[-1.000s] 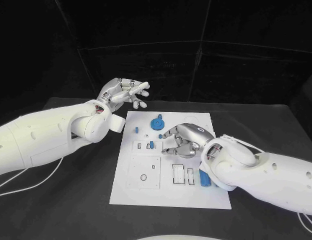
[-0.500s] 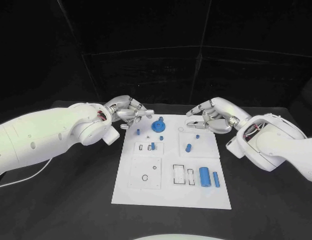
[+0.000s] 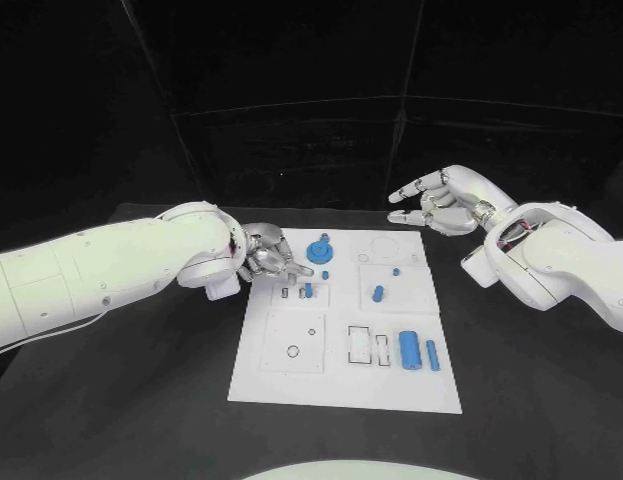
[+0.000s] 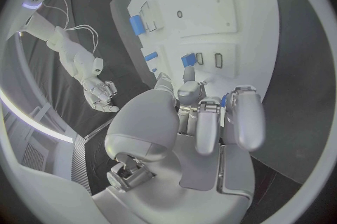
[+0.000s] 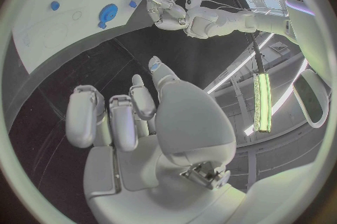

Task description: Assemble the parts on the task board

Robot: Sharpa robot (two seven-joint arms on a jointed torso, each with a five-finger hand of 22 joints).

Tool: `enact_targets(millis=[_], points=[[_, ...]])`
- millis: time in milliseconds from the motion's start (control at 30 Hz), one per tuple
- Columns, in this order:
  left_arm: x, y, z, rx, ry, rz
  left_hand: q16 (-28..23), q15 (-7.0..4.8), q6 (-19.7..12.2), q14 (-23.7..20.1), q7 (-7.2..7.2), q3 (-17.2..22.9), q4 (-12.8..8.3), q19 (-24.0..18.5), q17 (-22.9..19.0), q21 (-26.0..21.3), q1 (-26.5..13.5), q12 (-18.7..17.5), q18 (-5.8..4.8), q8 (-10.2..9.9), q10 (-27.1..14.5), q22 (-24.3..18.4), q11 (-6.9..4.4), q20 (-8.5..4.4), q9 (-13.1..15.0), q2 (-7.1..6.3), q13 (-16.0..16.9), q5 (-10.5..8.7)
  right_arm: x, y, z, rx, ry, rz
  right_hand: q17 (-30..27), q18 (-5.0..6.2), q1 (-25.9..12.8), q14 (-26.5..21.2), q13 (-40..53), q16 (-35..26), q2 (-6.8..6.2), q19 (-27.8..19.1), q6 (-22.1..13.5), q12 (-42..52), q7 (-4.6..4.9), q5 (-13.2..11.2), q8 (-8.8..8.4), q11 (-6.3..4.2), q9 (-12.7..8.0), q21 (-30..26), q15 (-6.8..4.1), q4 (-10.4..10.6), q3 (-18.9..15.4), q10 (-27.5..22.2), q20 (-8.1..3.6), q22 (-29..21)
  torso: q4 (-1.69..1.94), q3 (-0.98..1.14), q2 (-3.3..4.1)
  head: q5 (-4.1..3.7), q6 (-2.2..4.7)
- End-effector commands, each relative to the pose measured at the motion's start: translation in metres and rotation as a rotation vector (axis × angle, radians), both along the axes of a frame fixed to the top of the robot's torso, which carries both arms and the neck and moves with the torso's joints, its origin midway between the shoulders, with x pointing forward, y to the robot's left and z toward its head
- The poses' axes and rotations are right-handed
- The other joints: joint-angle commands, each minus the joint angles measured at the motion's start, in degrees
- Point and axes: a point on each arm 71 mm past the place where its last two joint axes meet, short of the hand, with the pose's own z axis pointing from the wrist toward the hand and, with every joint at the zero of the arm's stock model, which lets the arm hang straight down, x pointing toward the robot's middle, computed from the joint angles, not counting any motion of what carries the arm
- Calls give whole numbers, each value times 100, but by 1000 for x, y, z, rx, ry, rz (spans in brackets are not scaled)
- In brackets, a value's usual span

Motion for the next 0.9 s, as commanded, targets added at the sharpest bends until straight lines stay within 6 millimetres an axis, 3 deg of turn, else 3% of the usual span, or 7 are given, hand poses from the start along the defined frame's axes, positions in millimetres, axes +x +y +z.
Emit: enact_targets(millis=[33,300,900], points=[[2,1,-3,197,7,-32,17,-38,-99,585,-1,-73,8,58,1506,43,-78,111,-118,137,34,60,-15,-23,141,-3,121,-24,3,0,0,12,17,-7,401,73,10,352,-15,-58,-19,-65,23,-23,-3,27,40,7,-7,-49,-40,14,-61,-34,4,-57,7,6,-23,2,-8],[9,-18,-2,248,-24,-56,17,-50,-295,585,-11,-259,11,69,1506,127,-156,250,-137,393,43,187,-17,-25,439,1,280,-30,7,0,-1,-11,21,-35,352,86,-9,343,-8,-95,-56,-94,31,-12,-14,21,63,-2,-10,-97,-48,27,-143,-20,-2,-133,-6,5,-7,11,-35],[15,-37,-6,287,-17,-87,17,-53,-391,585,-13,-388,4,68,1506,153,-227,259,-142,487,21,229,-20,-29,568,-7,295,-33,11,4,-4,-38,37,-50,332,87,16,345,-9,-117,-53,-86,36,-7,-25,112,93,-14,-13,-117,-60,30,-209,-10,-13,-147,-3,4,-5,6,-83]])
